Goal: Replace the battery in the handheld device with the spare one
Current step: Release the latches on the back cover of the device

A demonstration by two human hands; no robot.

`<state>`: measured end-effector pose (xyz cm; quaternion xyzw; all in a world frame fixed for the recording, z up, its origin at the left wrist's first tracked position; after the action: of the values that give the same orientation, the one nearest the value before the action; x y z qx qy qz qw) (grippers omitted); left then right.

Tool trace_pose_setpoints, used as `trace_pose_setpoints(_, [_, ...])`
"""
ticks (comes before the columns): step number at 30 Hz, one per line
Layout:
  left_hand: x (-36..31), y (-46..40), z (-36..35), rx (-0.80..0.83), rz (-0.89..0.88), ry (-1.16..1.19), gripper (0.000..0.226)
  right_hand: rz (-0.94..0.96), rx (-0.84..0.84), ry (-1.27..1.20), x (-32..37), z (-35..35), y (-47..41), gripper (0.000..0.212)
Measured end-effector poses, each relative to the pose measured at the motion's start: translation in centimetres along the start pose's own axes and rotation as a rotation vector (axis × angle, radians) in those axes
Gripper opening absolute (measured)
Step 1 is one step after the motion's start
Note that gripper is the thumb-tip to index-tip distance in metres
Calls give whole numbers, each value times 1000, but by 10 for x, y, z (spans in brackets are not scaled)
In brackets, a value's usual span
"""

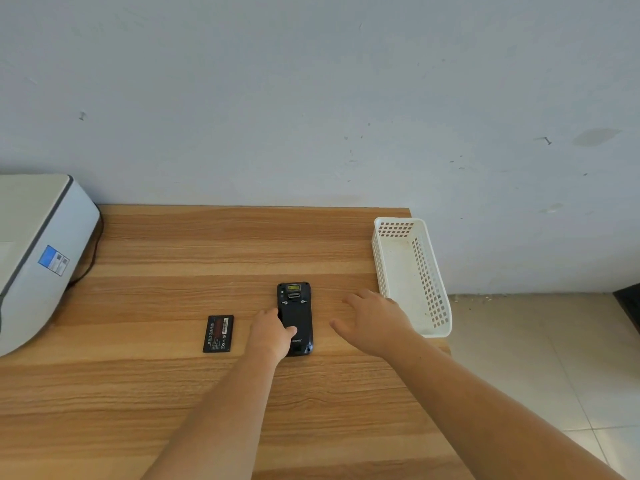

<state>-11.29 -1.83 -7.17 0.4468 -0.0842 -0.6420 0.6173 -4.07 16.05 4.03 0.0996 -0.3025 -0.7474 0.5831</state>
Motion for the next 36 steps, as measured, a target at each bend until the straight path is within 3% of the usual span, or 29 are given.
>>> trace_pose_setpoints(4, [2,3,5,5,-37,4,56,17,18,6,9,-4,-5,62])
trace_pose_setpoints(7, [-2,9,22,-25,-117,-10,42,29,31,2,17,-7,-11,62])
trace_pose_setpoints(16, [-9,22,52,23,-275,-512,52,0,120,-42,33,-34,-39,55])
trace_pose_setpoints(30, [-3,3,40,63,-316,-524,48,-35,95,-105,30,-57,-72,50])
trace_pose_setpoints(36, [-19,-13,53,3,-353,-515,36,-14,39,-145,28,-42,-86,43])
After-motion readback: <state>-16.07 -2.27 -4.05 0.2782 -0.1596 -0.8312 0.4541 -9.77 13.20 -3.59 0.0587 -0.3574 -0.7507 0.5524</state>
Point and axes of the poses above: each hand's wrist, its own y-axis away from the middle knuckle, its own z-axis out of the back of the hand, x = y × z, the point moved 10 cm from there along -y, towards the middle knuckle, and after that the axes turned 10 degrees about x, right-handed, at the moved point
